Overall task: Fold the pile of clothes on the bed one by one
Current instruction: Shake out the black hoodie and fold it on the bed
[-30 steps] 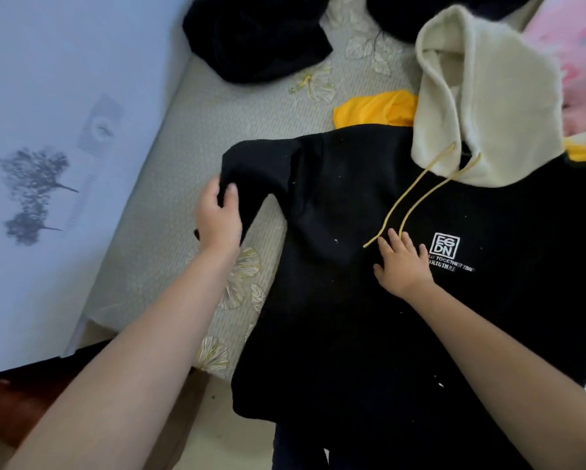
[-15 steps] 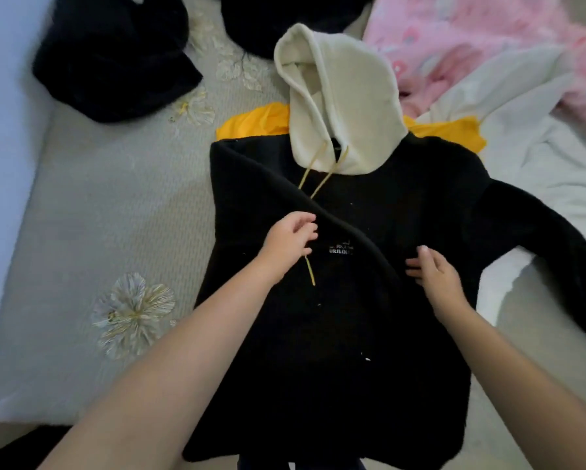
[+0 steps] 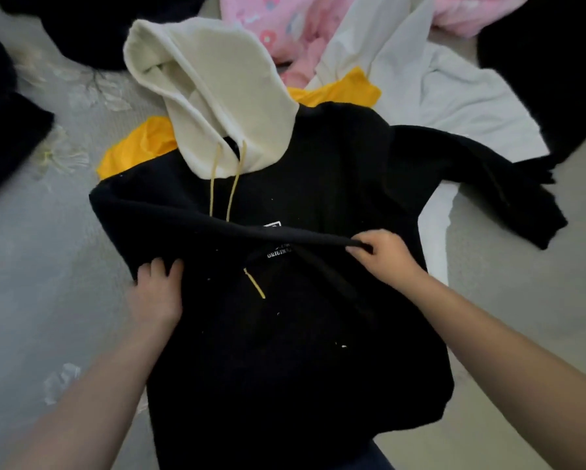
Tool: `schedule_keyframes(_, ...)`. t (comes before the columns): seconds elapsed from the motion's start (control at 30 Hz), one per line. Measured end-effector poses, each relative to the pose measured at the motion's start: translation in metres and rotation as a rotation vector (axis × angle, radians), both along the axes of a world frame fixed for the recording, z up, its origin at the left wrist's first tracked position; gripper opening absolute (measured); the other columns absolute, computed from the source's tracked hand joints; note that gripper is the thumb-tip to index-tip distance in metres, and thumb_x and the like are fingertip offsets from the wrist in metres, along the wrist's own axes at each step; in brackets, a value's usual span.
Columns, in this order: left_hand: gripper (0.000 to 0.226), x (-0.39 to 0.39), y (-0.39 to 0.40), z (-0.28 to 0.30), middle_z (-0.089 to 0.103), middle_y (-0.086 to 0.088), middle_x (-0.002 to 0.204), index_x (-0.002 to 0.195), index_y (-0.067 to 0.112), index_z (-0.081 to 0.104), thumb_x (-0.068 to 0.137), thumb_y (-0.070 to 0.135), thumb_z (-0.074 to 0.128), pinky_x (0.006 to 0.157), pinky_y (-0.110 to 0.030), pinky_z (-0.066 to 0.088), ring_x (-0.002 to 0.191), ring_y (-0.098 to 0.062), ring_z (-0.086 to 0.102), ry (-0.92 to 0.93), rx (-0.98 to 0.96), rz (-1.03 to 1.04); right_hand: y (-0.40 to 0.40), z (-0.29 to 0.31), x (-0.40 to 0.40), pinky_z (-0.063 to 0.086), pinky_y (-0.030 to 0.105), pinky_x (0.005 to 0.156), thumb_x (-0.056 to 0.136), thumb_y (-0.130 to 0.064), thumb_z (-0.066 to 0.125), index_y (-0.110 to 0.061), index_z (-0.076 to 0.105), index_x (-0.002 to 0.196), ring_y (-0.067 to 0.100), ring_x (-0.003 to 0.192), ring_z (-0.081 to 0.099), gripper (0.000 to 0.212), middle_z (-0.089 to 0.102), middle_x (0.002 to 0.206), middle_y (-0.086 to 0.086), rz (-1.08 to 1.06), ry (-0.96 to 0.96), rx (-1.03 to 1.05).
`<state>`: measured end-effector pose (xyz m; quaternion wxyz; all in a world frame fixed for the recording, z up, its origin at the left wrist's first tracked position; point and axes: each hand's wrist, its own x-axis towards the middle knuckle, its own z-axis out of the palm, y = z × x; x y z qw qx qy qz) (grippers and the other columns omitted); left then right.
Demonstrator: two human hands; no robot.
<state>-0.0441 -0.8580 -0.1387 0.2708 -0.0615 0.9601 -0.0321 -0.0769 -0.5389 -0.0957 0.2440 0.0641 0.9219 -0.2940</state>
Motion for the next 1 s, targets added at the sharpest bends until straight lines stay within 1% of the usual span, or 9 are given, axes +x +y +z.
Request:
schedule_keyframes(0.1,0.039,-0.01,-0.007,0.002,0.042,-0.018,0.123,0.134,0.011,0.036,0.095,0.014,0.036,0.084,-0.04,0.043,0.115,-0.034,0.04,-0.072,-0.05,-0.064,0.011,0.011,-0.035,0.038,0.024,0.074,0.092,-0.017,0.052,-0.006,0.065,0.103,0.023,0.089,0.056,0.021,0.063,0.091,0.01,-0.071,0.019,0.014)
schedule_keyframes(0.23,0.032,-0.009,-0.015,0.003,0.046,-0.012,0.114,0.126,0.013,0.038,0.094,0.015,0.038,0.074,-0.036,0.046,0.108,-0.029,0.046,-0.133,-0.096,-0.159,0.014,0.025,-0.084,0.037,0.032,0.073,0.092,-0.03,0.051,-0.01,0.062,0.077,0.026,0.079,0.052,0.028,0.049,0.063,0.003,-0.093,0.092,0.111)
schedule_keyframes(0.4,0.022,-0.011,-0.011,0.009,0.047,-0.009,0.113,0.109,0.009,0.045,0.087,0.01,0.043,0.079,-0.033,0.045,0.107,-0.025,0.049,-0.272,-0.053,-0.191,0.004,0.005,-0.091,0.021,0.045,0.101,0.091,-0.044,0.046,-0.006,0.061,0.094,0.034,0.102,0.051,0.041,0.063,0.095,0.017,0.068,0.276,0.577)
schedule_keyframes(0.53,0.027,-0.049,-0.013,0.025,0.061,-0.026,0.09,0.091,-0.008,0.062,0.064,-0.015,0.061,0.058,-0.041,0.05,0.083,-0.041,0.062,0.32,0.181,-0.294,0.004,-0.011,-0.064,0.005,0.053,0.109,0.09,-0.039,0.049,-0.005,0.06,0.111,0.033,0.111,0.048,0.041,0.061,0.109,0.014,0.058,0.308,0.55)
schedule_keyframes(0.6,0.048,-0.07,-0.015,0.025,0.057,-0.029,0.113,0.113,-0.01,0.057,0.066,-0.014,0.061,0.082,-0.048,0.048,0.105,-0.042,0.056,0.448,0.131,-0.369,0.012,-0.011,-0.055,0.002,0.053,0.11,0.087,-0.027,0.052,-0.005,0.06,0.113,0.031,0.111,0.049,0.035,0.061,0.111,0.012,0.027,0.316,0.508)
schedule_keyframes(0.7,0.046,-0.097,-0.016,0.023,0.045,-0.015,0.132,0.134,0.004,0.037,0.088,0.006,0.039,0.112,-0.042,0.013,0.128,-0.029,0.037,0.179,-0.039,-0.226,0.02,-0.009,-0.05,0.011,0.044,0.109,0.081,-0.009,0.053,-0.001,0.06,0.112,0.031,0.107,0.053,0.032,0.063,0.109,0.014,0.097,0.289,0.481)
schedule_keyframes(0.83,0.026,-0.105,-0.035,0.024,0.058,-0.018,0.114,0.108,0.001,0.054,0.091,0.005,0.034,0.091,-0.036,0.034,0.106,-0.034,0.053,0.142,-0.179,-0.158,0.009,0.01,-0.06,0.042,0.044,0.075,0.072,-0.002,0.045,0.009,0.066,0.093,0.04,0.068,0.061,0.032,0.062,0.083,0.026,0.169,0.507,0.404)
schedule_keyframes(0.9,0.027,-0.107,-0.055,0.024,0.057,-0.02,0.115,0.109,0.0,0.053,0.09,0.004,0.034,0.088,-0.036,0.036,0.107,-0.035,0.053,0.153,-0.203,-0.081,-0.004,0.018,-0.069,0.043,0.042,0.06,0.07,-0.001,0.044,0.009,0.067,0.085,0.038,0.05,0.056,0.028,0.059,0.072,0.026,0.227,0.651,0.417)
schedule_keyframes(1.0,0.026,-0.115,-0.07,0.021,0.055,-0.017,0.117,0.111,0.004,0.049,0.091,0.005,0.033,0.089,-0.035,0.036,0.11,-0.032,0.051,0.132,-0.224,-0.026,-0.025,0.016,-0.094,0.031,0.045,0.08,0.077,0.0,0.044,0.004,0.065,0.093,0.035,0.059,0.053,0.027,0.057,0.08,0.022,0.264,0.595,0.579)
